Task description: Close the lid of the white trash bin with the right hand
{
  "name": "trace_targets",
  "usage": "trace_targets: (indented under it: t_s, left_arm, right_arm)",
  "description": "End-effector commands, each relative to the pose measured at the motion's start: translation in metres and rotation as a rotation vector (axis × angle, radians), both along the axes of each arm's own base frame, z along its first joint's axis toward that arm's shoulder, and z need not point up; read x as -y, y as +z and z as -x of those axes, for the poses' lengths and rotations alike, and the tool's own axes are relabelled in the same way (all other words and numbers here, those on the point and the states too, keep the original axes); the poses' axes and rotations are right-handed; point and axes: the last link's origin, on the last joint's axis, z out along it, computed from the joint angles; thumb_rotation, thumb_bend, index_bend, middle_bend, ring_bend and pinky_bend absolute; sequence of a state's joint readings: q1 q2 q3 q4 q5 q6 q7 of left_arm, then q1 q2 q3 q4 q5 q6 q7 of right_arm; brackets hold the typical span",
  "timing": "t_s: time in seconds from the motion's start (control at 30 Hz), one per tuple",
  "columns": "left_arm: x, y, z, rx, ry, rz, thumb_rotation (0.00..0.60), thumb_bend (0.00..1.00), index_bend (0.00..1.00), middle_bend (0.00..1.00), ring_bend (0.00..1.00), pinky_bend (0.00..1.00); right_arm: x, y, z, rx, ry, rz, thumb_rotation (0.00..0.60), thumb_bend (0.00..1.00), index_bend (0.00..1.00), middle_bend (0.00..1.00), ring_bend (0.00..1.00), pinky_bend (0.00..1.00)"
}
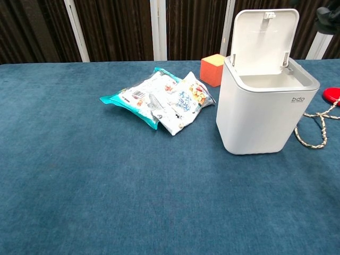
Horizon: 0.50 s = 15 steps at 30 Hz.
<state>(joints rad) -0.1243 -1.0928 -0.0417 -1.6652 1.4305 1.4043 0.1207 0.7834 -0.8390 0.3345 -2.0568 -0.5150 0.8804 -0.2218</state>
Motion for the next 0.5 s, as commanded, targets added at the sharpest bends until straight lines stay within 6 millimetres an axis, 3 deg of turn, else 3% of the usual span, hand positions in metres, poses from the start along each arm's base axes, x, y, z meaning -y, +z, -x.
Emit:
trace_targets:
  t_s: [0.03, 0.27, 0.5]
  left_arm:
    - [0.000, 0.000, 0.000, -0.003, -0.002, -0.001, 0.600, 0.00, 0.00, 0.00, 0.00, 0.00]
    - [0.000, 0.000, 0.000, -0.007, -0.003, -0.005, 0.600, 0.00, 0.00, 0.00, 0.00, 0.00]
    - [0.001, 0.000, 0.000, -0.009, -0.004, -0.006, 0.600, 0.00, 0.00, 0.00, 0.00, 0.00]
  right_arm:
    - [-0.001, -0.004, -0.003, -0.008, -0.004, -0.015, 0.600, 0.76, 0.13, 0.74, 0.82, 0.76]
    - [-0.006, -0.004, -0.008, -0.002, -0.009, -0.027, 0.600, 0.78, 0.28, 0.74, 0.82, 0.76]
    - [-0.014, -0.001, -0.012, 0.004, 0.001, -0.039, 0.600, 0.78, 0.30, 0.74, 0.82, 0.76]
